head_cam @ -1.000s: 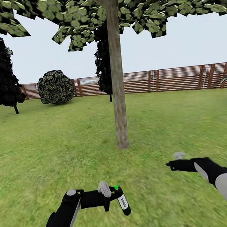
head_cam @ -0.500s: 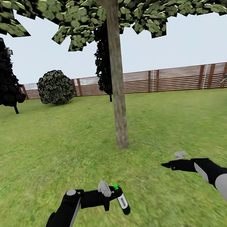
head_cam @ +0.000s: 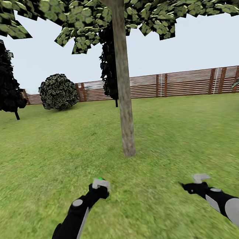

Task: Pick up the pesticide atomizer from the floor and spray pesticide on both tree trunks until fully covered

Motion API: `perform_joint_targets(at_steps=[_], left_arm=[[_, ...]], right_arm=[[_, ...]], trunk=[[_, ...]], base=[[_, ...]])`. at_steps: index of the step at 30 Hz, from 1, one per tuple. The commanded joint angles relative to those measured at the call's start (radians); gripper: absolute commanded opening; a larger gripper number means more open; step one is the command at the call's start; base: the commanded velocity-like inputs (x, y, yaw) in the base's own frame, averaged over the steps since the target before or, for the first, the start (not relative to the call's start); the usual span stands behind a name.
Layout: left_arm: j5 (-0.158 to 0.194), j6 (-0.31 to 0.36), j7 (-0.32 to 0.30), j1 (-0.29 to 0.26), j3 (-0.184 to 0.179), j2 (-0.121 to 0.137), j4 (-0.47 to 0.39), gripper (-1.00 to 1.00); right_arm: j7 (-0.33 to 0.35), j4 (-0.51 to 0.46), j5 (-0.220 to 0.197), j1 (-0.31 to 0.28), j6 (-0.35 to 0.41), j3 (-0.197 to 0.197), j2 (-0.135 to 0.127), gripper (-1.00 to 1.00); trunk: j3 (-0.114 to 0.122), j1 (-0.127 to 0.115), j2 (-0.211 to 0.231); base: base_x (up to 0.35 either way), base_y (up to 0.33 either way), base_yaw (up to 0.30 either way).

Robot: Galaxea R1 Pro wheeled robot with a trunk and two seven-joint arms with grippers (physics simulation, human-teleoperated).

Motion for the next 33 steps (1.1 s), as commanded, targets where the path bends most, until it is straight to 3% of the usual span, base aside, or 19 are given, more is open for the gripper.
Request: perform_joint_targets(at_steps=[1, 2, 4, 7, 9, 14, 18, 27, 33], left_arm=[[-0.009, -0.019, 0.039, -0.001, 0.003, -0.004, 0.001, -1.0], [-0.008, -0.041, 0.083, -0.001, 0.004, -0.008, 0.007, -1.0], [-0.008, -0.124, 0.256, -0.001, 0.001, -0.037, 0.06, -1.0], [-0.007, -0.17, 0.372, -0.001, -0.002, -0.078, 0.117, -1.0], [-0.007, -0.182, 0.399, -0.001, -0.003, -0.093, 0.132, -1.0], [-0.007, -0.194, 0.41, -0.001, -0.003, -0.106, 0.146, -1.0], [-0.007, -0.195, 0.399, -0.001, -0.002, -0.108, 0.149, -1.0], [-0.007, -0.192, 0.393, -0.001, -0.006, -0.12, 0.154, -1.0], [-0.003, -0.181, 0.393, -0.001, -0.008, -0.12, 0.15, -1.0]], right_arm=[[-0.021, 0.013, -0.011, 0.004, -0.033, 0.008, 0.002, 1.0], [-0.042, 0.023, -0.011, 0.008, -0.06, 0.008, 0.004, 1.0], [-0.095, 0.046, -0.012, 0.031, -0.145, 0.008, 0.016, 1.0], [-0.122, 0.057, -0.013, 0.053, -0.189, 0.008, 0.033, 1.0], [-0.129, 0.059, -0.013, 0.067, -0.199, 0.007, 0.038, 1.0], [-0.248, 0.061, -0.014, 0.083, -0.208, 0.008, 0.045, 1.0], [-0.3, 0.062, -0.014, 0.097, -0.209, 0.008, 0.048, 1.0], [-0.32, 0.062, -0.014, 0.134, -0.21, 0.008, 0.1, 1.0], [-0.321, 0.062, -0.013, 0.135, -0.209, 0.008, 0.102, 1.0]], trunk=[[-0.002, 0.0, -0.002], [-0.002, 0.0, -0.002], [-0.002, 0.0, -0.002], [-0.002, 0.0, -0.002], [-0.002, 0.0, -0.002], [-0.002, 0.0, -0.002], [-0.002, 0.0, -0.002], [-0.002, 0.0, -0.002], [-0.002, 0.0, -0.002]], base=[[0.0, 0.0, 0.0], [0.0, 0.0, 0.0], [0.0, 0.0, 0.0], [0.0, 0.0, 0.0], [0.034, 0.0, 0.0], [0.246, 0.0, 0.0], [0.329, 0.0, 0.0], [0.348, 0.0, 0.0], [0.35, 0.0, 0.0]])
